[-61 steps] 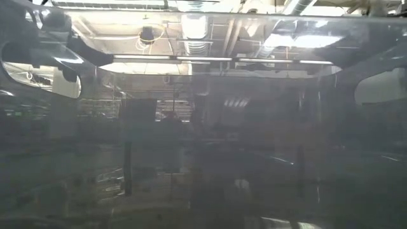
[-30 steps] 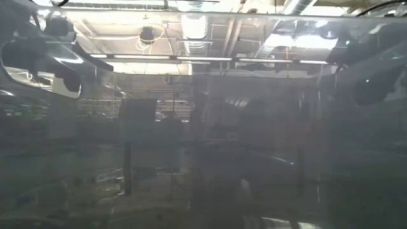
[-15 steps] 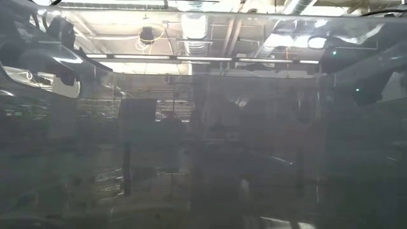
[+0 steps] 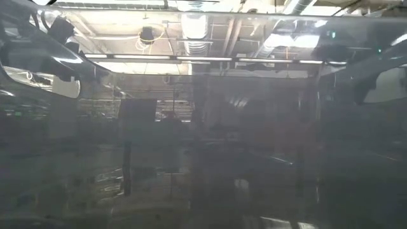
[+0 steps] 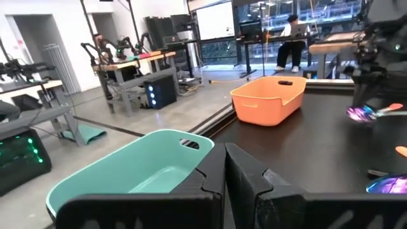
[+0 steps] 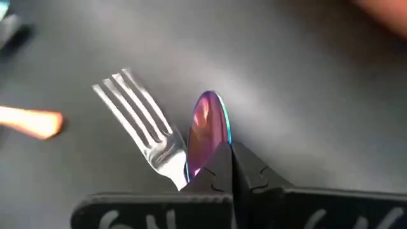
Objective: Sort silverware by color (type)
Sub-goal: Put the blue spoon into the orange bin
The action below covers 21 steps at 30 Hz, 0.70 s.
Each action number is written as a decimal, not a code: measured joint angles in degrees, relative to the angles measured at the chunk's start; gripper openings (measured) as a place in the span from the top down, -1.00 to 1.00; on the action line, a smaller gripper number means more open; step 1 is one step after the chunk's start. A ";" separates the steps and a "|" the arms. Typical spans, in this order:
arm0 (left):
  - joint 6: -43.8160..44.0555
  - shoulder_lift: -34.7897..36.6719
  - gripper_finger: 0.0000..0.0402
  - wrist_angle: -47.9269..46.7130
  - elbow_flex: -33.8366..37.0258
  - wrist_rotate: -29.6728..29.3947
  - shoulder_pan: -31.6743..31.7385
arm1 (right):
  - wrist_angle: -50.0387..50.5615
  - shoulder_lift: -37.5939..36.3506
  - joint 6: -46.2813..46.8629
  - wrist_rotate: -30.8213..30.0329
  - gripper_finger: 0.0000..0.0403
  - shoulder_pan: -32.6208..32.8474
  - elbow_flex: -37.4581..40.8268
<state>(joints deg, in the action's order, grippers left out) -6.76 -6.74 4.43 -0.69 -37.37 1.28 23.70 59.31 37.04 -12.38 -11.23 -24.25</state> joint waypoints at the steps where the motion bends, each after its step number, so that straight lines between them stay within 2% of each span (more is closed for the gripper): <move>1: 0.03 0.00 1.00 0.00 0.00 0.02 0.00 | 2.59 0.06 -0.04 -3.44 0.97 0.77 -1.61; 5: 1.06 0.00 1.00 0.00 0.00 1.24 0.00 | 10.85 0.04 -3.91 -14.14 0.98 3.69 -7.69; 10: 1.91 0.00 1.00 0.00 0.00 2.42 0.00 | 11.86 0.02 -17.62 -16.19 0.99 5.16 -14.61; 12: 1.92 0.00 1.00 0.00 0.00 2.52 0.00 | 11.29 0.02 -24.66 -17.72 0.99 5.83 -16.70; 17: 1.34 0.00 1.00 0.00 0.00 2.51 0.00 | 5.96 0.00 -47.92 -25.98 0.98 5.08 -18.52; 21: 2.36 0.00 1.00 0.00 0.00 2.54 0.00 | 0.11 0.00 -62.19 -27.07 0.96 1.86 -18.52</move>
<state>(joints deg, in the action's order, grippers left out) -4.40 -6.74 4.43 -0.69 -34.83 1.28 23.80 59.31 -25.15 -39.45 -9.36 -42.76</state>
